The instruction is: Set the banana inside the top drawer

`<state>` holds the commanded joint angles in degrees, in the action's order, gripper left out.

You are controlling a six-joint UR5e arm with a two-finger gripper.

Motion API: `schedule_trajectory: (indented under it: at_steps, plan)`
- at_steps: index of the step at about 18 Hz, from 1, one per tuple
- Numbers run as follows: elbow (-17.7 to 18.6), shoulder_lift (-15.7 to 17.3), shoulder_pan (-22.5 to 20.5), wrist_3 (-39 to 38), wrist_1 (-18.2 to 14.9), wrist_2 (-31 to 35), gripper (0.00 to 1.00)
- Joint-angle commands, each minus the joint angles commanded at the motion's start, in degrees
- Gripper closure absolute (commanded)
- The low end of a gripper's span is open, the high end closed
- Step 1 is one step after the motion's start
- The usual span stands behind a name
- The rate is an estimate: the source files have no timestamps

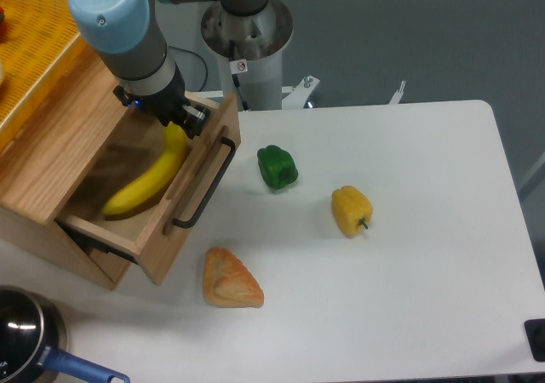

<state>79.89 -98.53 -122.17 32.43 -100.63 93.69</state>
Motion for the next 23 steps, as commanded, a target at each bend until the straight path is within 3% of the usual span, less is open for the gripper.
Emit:
schedule_trajectory:
  at_steps: [14, 21, 23]
  plan:
    - [-1.5, 3.5, -1.3, 0.9, 0.0, 0.0, 0.43]
    - [-1.5, 4.2, -11.0, 7.5, 0.1, 0.9, 0.42]
    - [-1.5, 4.1, -14.2, 10.7, 1.5, 0.8, 0.37]
